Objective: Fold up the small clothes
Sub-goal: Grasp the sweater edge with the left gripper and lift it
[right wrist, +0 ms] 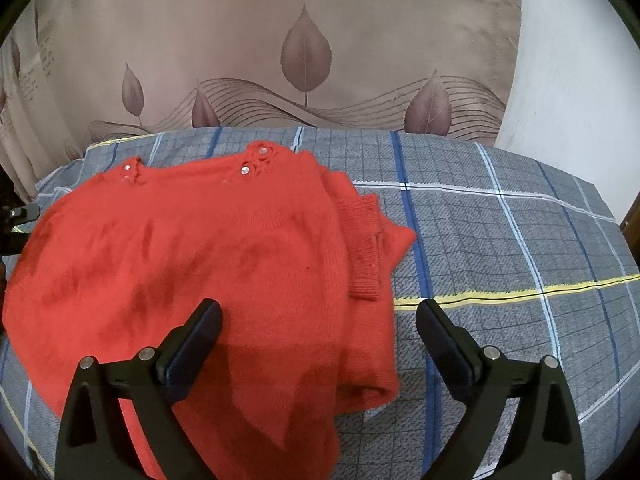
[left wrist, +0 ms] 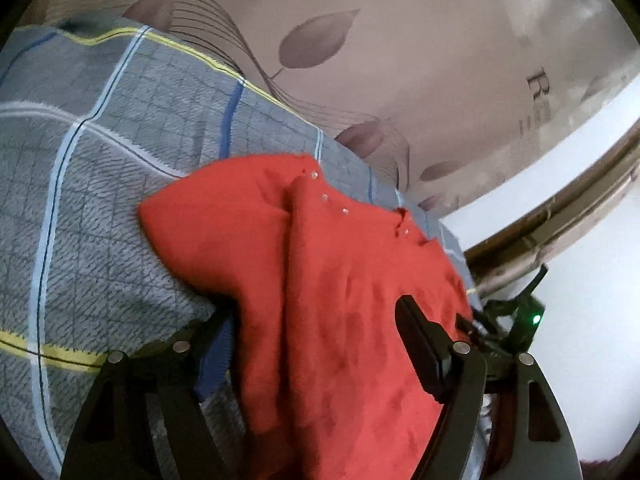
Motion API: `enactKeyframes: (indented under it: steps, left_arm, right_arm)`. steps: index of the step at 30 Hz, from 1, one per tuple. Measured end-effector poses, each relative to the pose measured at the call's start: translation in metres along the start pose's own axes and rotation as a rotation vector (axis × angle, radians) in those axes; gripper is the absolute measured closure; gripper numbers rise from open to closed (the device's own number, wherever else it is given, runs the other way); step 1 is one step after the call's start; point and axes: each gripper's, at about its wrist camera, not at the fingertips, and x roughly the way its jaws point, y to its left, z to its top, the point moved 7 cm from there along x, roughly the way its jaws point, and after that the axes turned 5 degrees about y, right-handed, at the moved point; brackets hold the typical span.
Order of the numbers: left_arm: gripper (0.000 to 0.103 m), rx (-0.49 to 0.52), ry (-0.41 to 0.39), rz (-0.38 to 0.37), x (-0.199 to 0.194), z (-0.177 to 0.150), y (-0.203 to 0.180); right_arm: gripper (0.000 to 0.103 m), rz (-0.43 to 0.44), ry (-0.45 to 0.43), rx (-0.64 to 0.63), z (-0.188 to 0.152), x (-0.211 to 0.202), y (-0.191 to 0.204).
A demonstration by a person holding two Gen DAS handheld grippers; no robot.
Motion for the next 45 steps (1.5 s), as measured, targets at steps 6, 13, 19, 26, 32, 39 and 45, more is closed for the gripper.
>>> enactKeyframes:
  steps: [6, 13, 19, 26, 32, 39, 45]
  left_arm:
    - [0.078, -0.016, 0.033, 0.033, -0.004, -0.003, 0.019]
    - [0.073, -0.063, 0.071, -0.016, -0.013, -0.013, 0.027]
    - [0.059, -0.052, 0.145, -0.105, -0.018, -0.029, 0.019]
    - [0.056, -0.058, 0.126, -0.136, -0.002, -0.014, 0.011]
    - [0.059, 0.004, 0.118, -0.059, 0.017, -0.009, 0.0]
    - [0.088, 0.003, 0.033, 0.102, 0.016, -0.012, 0.005]
    - [0.089, 0.018, 0.02, 0.191, 0.016, -0.011, -0.002]
  right_arm:
    - [0.003, 0.002, 0.005, 0.001, -0.001, 0.001, 0.0]
    - [0.003, -0.001, 0.01, 0.002, -0.002, 0.001, 0.001]
    - [0.002, -0.003, 0.016, 0.002, -0.003, 0.002, 0.001]
    - [0.0, -0.022, 0.02, -0.006, -0.003, 0.006, 0.001]
    - [0.0, -0.015, 0.025, -0.003, -0.004, 0.006, 0.0]
    - [0.0, -0.013, 0.027, 0.0, -0.004, 0.006, 0.0]
    - [0.0, -0.003, 0.025, 0.007, -0.005, 0.006, 0.001]
